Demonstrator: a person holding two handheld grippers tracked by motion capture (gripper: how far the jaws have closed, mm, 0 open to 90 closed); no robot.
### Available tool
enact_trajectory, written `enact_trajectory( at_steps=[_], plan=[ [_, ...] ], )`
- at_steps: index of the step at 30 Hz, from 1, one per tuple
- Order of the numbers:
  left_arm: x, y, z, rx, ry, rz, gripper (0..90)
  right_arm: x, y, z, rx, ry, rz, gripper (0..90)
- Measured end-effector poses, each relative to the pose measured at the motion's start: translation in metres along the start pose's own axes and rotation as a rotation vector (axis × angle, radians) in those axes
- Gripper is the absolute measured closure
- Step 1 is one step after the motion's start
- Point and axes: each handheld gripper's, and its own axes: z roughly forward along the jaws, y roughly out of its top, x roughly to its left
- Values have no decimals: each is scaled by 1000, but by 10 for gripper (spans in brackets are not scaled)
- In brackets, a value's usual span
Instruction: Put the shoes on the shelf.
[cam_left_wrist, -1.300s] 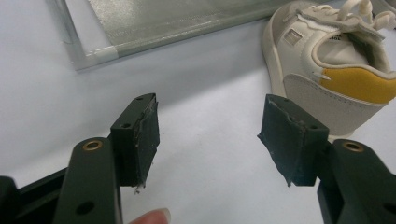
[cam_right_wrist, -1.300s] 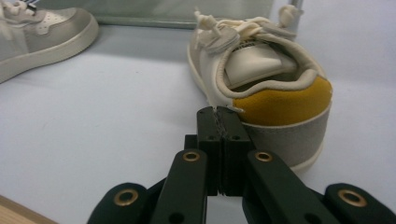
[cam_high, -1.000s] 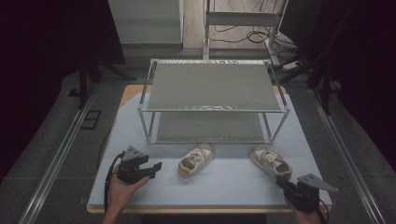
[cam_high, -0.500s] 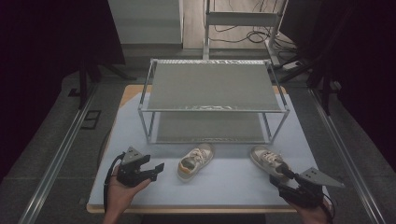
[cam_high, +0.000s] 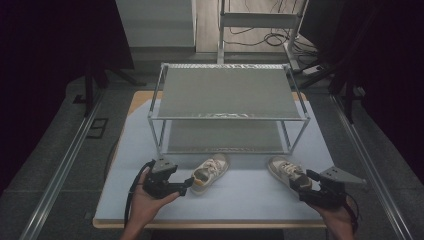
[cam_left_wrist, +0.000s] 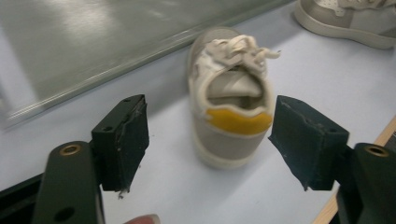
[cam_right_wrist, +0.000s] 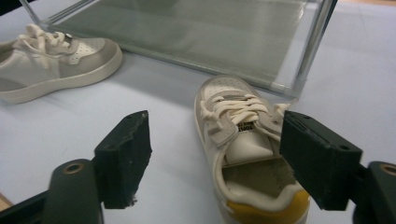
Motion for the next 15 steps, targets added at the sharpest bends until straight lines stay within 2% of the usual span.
enact_trajectory(
  at_steps=[4, 5, 7, 8, 13, 14, 15],
  plan=[
    [-6, 5, 11, 22, -10, 7, 247, -5, 2, 8, 23, -3, 0, 215],
    [-9, 8, 18, 38, -16, 11, 234, -8, 3, 12, 33, -18, 6, 203],
    [-11, 9, 21, 45, -18, 13, 219, -11, 3, 15, 48, -23, 12, 184],
    [-13, 12, 27, 66, -19, 17, 212, -12, 2, 17, 53, -28, 12, 178],
    [-17, 17, 38, 94, -18, 21, 178, -17, -1, 23, 81, -33, 22, 156],
    [-18, 17, 41, 103, -17, 20, 178, -18, -3, 25, 87, -35, 25, 151],
    [-20, 18, 49, 132, -7, 27, 166, -21, -6, 29, 102, -41, 35, 144]
  ],
)
